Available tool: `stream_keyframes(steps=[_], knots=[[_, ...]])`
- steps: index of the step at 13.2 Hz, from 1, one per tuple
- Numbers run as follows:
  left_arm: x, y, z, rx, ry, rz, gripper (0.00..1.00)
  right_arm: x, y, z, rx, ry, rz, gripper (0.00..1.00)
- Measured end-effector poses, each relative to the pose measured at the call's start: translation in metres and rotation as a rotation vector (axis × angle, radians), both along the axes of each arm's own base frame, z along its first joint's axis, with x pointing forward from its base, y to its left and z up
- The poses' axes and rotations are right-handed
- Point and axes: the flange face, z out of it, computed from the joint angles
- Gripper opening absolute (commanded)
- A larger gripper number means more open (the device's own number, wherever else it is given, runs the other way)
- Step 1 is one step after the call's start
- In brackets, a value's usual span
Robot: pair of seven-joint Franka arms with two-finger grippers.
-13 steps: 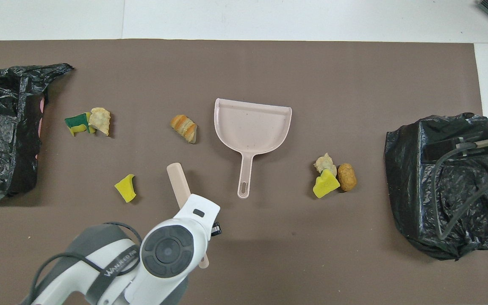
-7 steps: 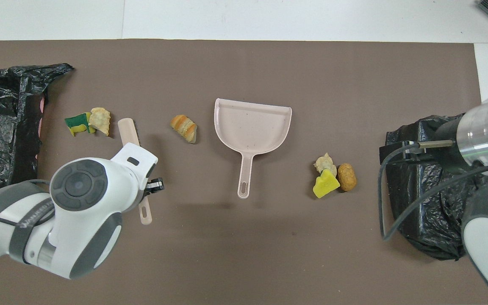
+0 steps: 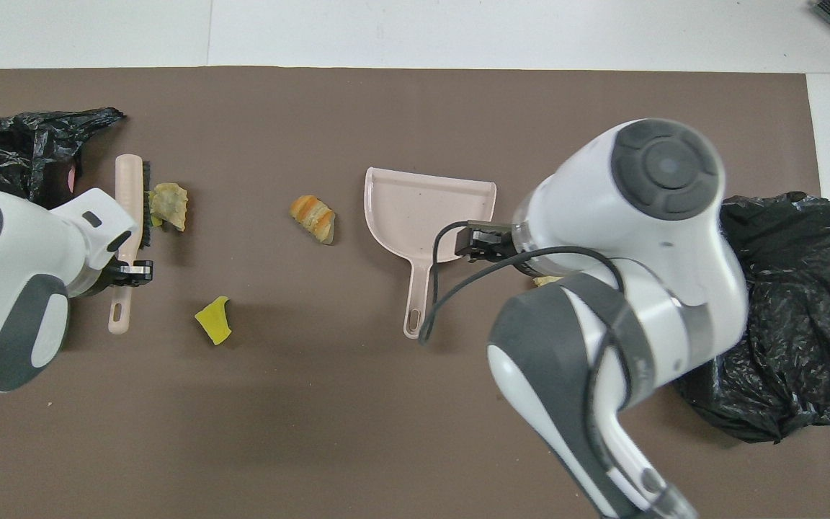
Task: Sweep and dump trash in bin
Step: 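Lift the brush with the left gripper while the right gripper grasps the dustpan, then sweep the sponges and bread toward the dustpan with the left gripper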
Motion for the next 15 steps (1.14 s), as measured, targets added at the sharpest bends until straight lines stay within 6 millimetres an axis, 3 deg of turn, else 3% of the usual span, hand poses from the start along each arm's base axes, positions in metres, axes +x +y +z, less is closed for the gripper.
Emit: stream_keyframes(steps=[3, 6, 8, 10, 12, 14, 15], knots=[[0.013, 0.054, -0.019, -0.001, -0.022, -0.068, 0.00, 0.006, 0.044, -0.062, 0.046, 0.039, -0.046, 1.00], [0.021, 0.079, -0.040, -0.003, -0.029, -0.099, 0.00, -0.001, 0.083, -0.106, 0.052, 0.045, -0.055, 1.00], [0.021, 0.072, -0.050, -0.006, -0.011, -0.117, 0.00, -0.006, 0.097, -0.126, 0.045, 0.049, -0.044, 1.00], [0.019, 0.044, -0.056, -0.010, 0.007, -0.168, 0.00, -0.006, 0.096, -0.132, 0.039, 0.056, -0.045, 0.98], [0.014, 0.005, -0.061, -0.010, 0.043, -0.233, 0.00, -0.007, 0.095, -0.137, 0.033, 0.065, -0.046, 0.72], [0.007, -0.034, -0.059, -0.010, 0.076, -0.292, 0.00, -0.008, 0.094, -0.137, 0.032, 0.066, -0.046, 0.35], [0.001, -0.054, -0.057, -0.018, 0.094, -0.314, 0.00, -0.008, 0.094, -0.137, 0.032, 0.067, -0.046, 0.11]])
